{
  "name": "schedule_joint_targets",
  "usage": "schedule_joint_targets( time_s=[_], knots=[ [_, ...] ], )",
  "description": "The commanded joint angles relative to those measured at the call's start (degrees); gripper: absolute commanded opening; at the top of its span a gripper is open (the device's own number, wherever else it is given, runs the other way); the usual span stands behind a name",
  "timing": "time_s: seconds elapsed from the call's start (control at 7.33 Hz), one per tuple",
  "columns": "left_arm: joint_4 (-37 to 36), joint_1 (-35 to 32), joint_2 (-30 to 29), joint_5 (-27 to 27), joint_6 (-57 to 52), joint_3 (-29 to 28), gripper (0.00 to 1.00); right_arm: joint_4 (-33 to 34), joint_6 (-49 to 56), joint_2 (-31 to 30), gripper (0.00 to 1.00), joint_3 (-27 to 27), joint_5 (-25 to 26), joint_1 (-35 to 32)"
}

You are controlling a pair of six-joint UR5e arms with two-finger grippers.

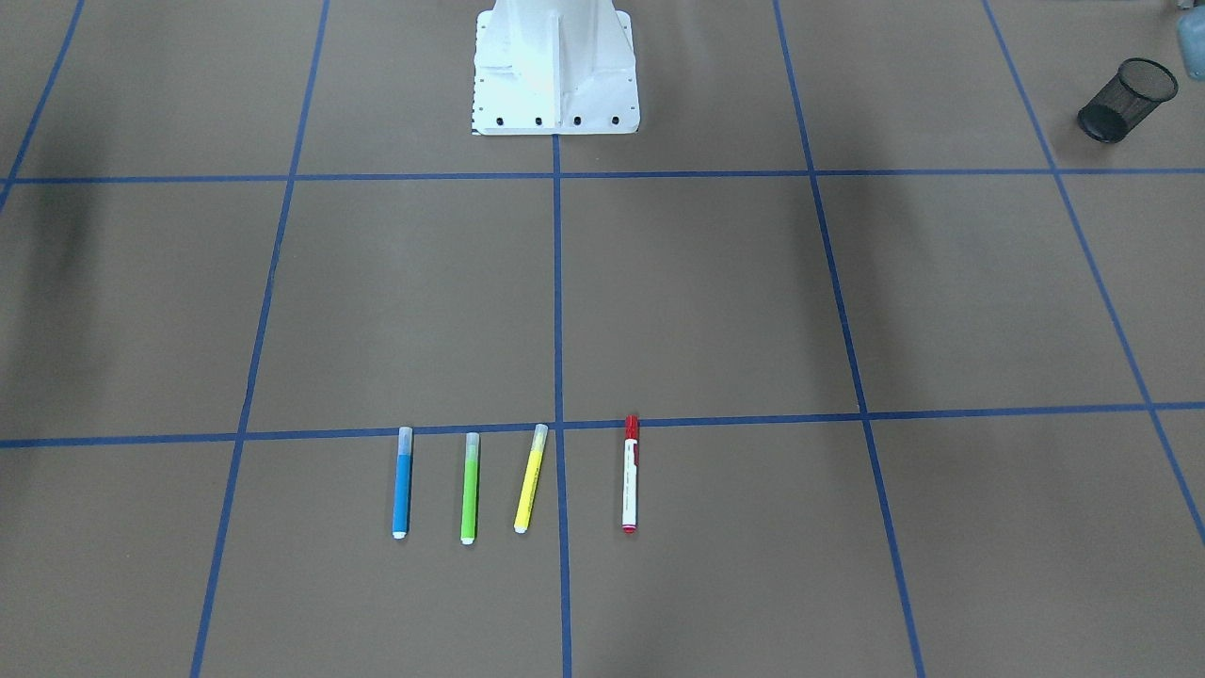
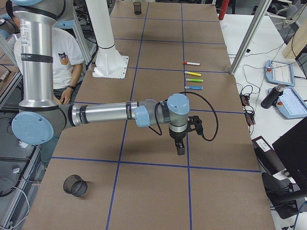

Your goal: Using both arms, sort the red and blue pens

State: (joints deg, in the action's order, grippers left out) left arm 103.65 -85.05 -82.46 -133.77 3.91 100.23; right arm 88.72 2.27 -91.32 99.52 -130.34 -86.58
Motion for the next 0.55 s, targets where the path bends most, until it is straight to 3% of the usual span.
schedule_joint_targets(
  time_s=[0.0, 0.14, 0.41],
  knots=[
    [-0.8, -1.9, 1.1, -3.8, 0.0, 4.0, 1.0, 3.0, 0.7, 0.4, 1.0, 0.2, -0.5, -0.7],
    [-0.3, -2.0, 1.9, -6.6, 0.3, 5.2, 1.0, 3.0, 0.5, 0.2, 1.0, -0.5, -0.5, -0.6],
    [4.9, -1.7, 4.2, -6.5, 3.3, 6.2, 1.0, 3.0, 0.6, -0.3, 1.0, -0.8, -1.7, -0.1]
  ],
)
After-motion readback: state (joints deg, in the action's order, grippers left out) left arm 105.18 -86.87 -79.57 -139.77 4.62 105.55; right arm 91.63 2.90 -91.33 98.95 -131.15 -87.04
